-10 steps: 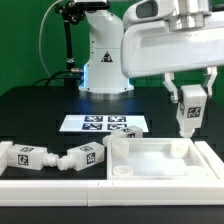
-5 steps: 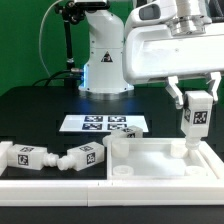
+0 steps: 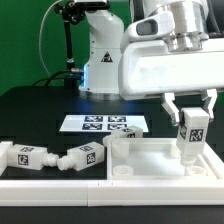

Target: Assemble one leg

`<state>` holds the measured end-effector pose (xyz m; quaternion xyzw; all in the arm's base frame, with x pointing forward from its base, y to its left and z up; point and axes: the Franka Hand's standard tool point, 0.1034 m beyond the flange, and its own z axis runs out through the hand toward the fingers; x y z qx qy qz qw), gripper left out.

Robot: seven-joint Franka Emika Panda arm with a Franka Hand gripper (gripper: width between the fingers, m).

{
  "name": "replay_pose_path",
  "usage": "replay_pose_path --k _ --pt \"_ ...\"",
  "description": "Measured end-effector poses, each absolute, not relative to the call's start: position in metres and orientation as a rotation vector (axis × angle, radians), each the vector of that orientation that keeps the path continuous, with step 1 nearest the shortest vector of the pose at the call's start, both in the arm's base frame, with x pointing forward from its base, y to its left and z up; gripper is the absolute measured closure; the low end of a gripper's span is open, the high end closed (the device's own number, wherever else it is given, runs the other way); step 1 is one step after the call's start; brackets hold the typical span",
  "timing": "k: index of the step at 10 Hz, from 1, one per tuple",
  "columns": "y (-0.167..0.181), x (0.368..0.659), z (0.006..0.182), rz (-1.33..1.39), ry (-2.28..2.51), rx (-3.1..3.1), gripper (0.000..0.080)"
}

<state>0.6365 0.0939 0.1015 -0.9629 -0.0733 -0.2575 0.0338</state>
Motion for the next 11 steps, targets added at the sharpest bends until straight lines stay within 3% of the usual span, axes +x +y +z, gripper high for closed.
replay_pose_path --k 11 --pt "0.106 0.633 0.083 -0.857 -0.258 -2.942 0.0506"
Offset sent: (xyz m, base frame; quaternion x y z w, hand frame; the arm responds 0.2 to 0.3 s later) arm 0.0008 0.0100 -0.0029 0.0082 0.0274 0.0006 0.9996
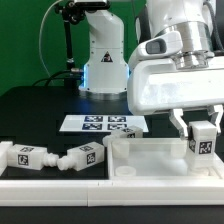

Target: Assemble one leg

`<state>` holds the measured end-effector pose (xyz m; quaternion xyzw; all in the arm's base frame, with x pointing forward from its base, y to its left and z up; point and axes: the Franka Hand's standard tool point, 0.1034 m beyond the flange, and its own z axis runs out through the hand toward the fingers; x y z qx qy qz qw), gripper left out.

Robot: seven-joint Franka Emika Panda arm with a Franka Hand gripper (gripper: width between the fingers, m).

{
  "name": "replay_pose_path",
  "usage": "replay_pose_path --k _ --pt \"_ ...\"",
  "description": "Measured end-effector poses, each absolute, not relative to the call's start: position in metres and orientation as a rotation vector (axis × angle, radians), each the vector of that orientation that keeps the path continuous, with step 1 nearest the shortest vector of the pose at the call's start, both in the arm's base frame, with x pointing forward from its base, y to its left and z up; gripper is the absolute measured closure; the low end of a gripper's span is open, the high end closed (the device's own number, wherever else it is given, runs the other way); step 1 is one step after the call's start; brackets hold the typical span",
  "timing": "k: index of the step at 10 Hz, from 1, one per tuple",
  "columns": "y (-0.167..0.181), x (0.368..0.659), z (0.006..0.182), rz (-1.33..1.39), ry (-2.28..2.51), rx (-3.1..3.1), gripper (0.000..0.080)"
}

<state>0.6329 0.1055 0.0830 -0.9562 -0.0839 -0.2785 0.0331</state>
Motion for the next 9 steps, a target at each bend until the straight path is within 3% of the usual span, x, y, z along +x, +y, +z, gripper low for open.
replay_pose_path --k 3,4,5,6,9 --pt "0.1049 0.6332 0.0828 -0.859 -0.258 -2.942 0.0506" --pt "0.1049 0.6332 0.0828 -0.859 -0.258 -2.942 0.0323" --pt "0.1049 0.6332 0.0828 -0.859 -0.258 -2.942 0.0207" --pt "0.1049 0.6331 0.0828 -0.859 -0.258 -2.942 0.0166" --pt "0.1091 0.6339 0.0859 -0.731 -0.232 -2.959 0.0153"
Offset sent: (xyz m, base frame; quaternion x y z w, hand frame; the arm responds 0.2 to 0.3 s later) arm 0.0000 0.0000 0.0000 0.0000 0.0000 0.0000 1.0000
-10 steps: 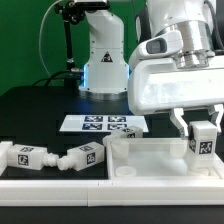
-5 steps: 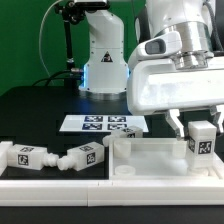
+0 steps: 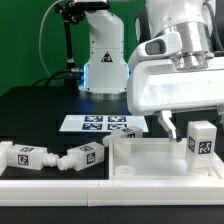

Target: Assemble one leg

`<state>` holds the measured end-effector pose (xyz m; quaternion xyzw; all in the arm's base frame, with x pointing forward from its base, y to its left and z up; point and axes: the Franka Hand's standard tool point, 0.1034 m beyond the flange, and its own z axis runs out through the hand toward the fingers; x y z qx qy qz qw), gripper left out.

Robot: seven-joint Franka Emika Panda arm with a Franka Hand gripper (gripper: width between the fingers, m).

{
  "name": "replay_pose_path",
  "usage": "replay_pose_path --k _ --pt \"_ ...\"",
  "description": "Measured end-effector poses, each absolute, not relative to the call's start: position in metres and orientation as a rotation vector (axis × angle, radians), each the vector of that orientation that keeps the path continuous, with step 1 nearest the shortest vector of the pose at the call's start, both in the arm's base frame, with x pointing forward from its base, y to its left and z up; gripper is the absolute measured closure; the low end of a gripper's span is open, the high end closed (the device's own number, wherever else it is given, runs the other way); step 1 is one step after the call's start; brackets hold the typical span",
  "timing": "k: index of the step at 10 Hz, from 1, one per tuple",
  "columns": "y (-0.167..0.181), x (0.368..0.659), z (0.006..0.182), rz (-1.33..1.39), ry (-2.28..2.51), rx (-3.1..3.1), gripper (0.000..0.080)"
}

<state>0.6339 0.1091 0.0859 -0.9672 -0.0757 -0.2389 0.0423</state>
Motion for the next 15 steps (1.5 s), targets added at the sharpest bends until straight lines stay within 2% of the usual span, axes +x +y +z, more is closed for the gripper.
replay_pose_path --k 1,6,9,10,11,12,13,14,15 --pt "0.109 0.637 0.091 -0.659 -0.231 -2.968 0.0153" --pt "0.113 0.627 0.082 -0.122 -0.204 -2.993 0.0150" --pt "0.118 0.629 0.081 -0.087 -0.167 -2.991 0.0150" --pt "0.117 0.629 0.081 -0.087 -0.166 -2.991 0.0197" --pt "0.118 0.629 0.081 -0.087 -0.166 -2.991 0.0197" --pt "0.118 0.629 0.081 -0.087 -0.166 -2.991 0.0373" --pt "0.116 0.629 0.081 -0.087 -0.165 -2.994 0.0373" --pt "0.111 0.630 0.081 -0.088 -0.159 -3.000 0.0498" --pt "0.110 0.630 0.081 -0.088 -0.158 -3.000 0.0501"
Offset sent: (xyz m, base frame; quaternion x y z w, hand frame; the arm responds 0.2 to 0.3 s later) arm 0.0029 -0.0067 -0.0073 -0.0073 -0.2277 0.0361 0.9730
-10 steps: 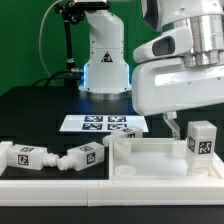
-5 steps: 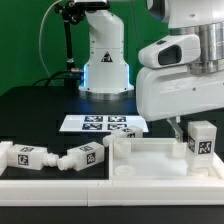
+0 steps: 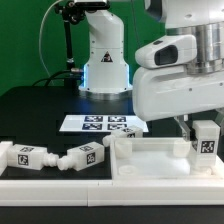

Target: Assemble one leg

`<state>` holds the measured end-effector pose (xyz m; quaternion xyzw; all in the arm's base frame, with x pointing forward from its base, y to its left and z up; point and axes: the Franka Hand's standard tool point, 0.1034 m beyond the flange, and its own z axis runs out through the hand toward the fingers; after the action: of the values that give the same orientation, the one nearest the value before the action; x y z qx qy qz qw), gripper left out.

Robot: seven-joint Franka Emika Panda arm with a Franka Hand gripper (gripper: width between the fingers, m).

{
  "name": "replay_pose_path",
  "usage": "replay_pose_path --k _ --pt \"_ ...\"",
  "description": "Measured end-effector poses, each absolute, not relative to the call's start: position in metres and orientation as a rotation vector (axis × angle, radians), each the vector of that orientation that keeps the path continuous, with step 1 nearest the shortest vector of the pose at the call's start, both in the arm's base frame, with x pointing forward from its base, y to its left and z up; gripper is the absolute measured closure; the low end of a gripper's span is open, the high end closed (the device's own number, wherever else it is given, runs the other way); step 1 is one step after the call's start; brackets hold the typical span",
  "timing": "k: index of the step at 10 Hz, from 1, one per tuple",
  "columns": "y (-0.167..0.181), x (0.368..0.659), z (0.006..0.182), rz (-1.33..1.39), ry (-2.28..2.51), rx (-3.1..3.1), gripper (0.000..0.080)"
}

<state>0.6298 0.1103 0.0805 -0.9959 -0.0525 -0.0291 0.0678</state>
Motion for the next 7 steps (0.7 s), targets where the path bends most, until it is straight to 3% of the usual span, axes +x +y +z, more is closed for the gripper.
replay_pose_path --k 2,7 --pt "0.1026 0.6304 0.0784 -0.126 -0.111 -3.002 0.0508" --pt "0.1103 0.6297 0.0781 -0.044 0.862 -2.831 0.0509"
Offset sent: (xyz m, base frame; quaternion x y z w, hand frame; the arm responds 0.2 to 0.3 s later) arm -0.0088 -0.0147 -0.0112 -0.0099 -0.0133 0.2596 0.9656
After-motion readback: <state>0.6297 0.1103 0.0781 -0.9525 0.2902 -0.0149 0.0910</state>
